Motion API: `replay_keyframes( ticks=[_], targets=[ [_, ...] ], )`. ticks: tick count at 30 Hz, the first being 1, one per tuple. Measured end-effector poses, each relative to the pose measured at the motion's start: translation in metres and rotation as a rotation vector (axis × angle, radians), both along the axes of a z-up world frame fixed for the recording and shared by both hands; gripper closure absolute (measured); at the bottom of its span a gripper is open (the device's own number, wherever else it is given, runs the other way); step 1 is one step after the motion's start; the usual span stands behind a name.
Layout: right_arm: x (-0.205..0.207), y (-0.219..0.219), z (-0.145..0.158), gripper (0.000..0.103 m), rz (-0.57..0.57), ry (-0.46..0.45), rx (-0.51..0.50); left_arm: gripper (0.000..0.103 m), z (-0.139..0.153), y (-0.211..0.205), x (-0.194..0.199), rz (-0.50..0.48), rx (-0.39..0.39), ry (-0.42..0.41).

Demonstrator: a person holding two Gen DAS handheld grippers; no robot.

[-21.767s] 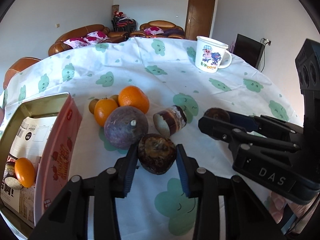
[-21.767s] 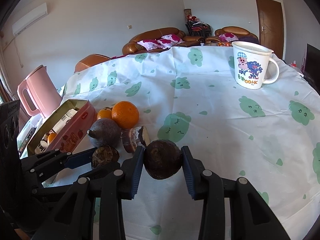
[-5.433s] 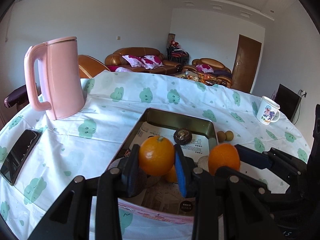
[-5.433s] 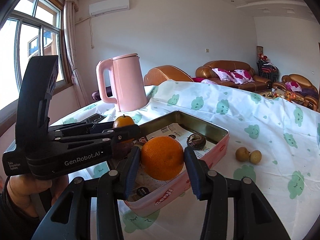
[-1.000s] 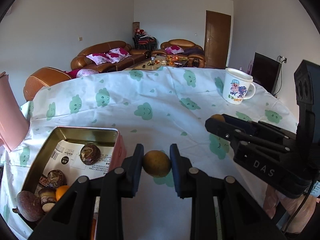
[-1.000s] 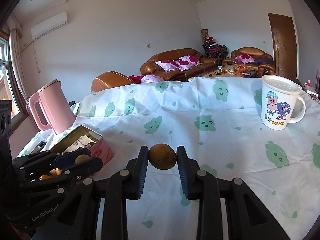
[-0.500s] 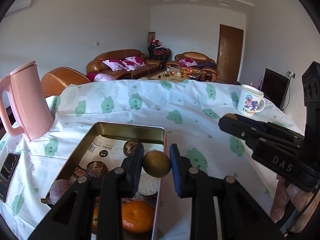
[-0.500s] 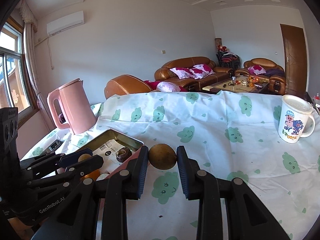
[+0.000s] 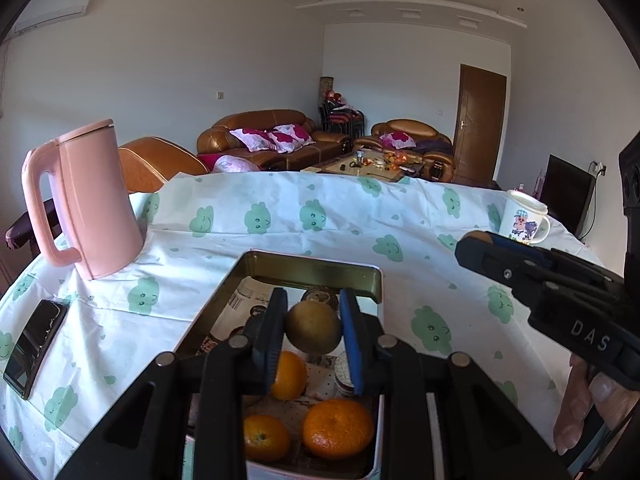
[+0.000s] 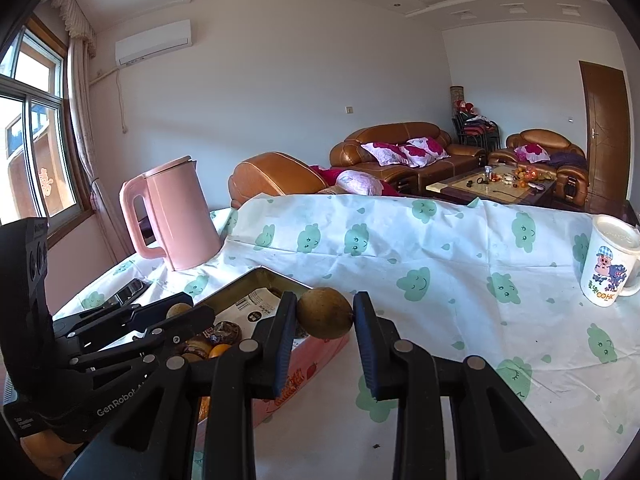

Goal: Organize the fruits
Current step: 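Carry both brown fruits into the pink tin and open both tools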

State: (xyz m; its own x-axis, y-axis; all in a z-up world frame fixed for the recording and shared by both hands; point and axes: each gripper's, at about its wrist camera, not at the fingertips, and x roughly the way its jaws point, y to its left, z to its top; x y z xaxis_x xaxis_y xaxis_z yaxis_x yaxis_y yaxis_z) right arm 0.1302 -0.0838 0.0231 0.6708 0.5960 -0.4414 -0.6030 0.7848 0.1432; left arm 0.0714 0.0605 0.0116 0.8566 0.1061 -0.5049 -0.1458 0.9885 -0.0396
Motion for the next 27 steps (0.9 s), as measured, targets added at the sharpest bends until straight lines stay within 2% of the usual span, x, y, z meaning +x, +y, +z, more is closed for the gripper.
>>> replay_keyframes(
  ticks=[14,27],
  targets=[
    [-0.006,0.034,0.012,0.072,0.057,-0.030,-0.015,0.075,0.004,0.028,-0.005,0.054,0.024,-0.023],
    [-0.002,0.064,0.000,0.072,0.091,0.000,-0.021,0.075,0.003,0.047,-0.004,0.091,0.045,-0.030]
  ],
)
